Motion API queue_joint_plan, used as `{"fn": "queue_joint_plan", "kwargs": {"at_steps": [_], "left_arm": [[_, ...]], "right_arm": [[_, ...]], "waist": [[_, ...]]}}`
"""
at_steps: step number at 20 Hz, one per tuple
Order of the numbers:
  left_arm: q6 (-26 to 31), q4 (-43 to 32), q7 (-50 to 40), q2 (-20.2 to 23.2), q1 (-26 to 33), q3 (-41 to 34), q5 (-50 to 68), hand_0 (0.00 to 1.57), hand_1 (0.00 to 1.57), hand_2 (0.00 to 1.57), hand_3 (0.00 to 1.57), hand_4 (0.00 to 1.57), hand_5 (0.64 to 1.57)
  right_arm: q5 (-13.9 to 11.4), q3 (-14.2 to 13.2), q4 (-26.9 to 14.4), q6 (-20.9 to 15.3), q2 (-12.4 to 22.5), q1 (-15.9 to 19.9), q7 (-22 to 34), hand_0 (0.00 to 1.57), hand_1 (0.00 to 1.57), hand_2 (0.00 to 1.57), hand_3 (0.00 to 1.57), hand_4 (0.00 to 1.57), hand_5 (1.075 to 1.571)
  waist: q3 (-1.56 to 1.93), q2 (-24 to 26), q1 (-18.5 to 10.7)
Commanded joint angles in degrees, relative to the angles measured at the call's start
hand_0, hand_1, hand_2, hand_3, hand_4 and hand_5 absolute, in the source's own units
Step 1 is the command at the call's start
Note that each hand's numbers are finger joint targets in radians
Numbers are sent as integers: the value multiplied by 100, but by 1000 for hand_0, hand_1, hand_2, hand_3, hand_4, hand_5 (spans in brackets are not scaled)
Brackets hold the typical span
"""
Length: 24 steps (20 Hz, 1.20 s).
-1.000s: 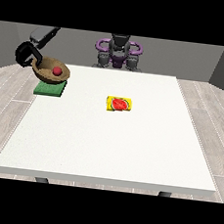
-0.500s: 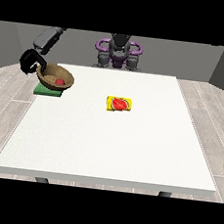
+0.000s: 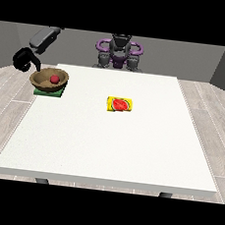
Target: Pick the cup and pour the ball into the bowl, then pick the bowl and place it on the pad
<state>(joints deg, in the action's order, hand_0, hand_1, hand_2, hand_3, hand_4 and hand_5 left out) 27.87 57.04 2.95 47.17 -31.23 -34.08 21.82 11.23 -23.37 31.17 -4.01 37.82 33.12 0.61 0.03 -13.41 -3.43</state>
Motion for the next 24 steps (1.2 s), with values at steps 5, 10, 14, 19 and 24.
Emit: {"fn": "queue_joint_plan", "kwargs": {"at_steps": [5,10,14,19,24], "left_arm": [[251,-535,576,355,-59,-163,-9,0,0,0,0,1188,1565],[-21,51,186,154,-29,39,83,0,0,0,0,1190,1566],[348,-468,583,512,-91,-216,179,0,0,0,0,1194,1569],[-114,483,152,-313,67,365,119,0,0,0,0,1190,1569],[-350,-56,246,-404,480,454,-273,0,0,0,0,1190,1569]], "right_arm": [[255,-197,171,-457,-449,394,-275,1456,1456,1401,759,0,1532],[2,-124,-203,-534,-157,341,-580,1259,1259,1353,911,115,1529],[-126,135,-100,10,140,465,-232,194,194,412,787,0,1454],[-448,466,-447,-186,-219,457,-108,0,0,0,0,0,1400],[-506,688,10,390,192,529,561,0,0,0,0,200,1375]], "waist": [[-5,-500,-20],[5,-371,-198],[-2,-722,-256],[6,-6,-366],[-9,787,111]]}}
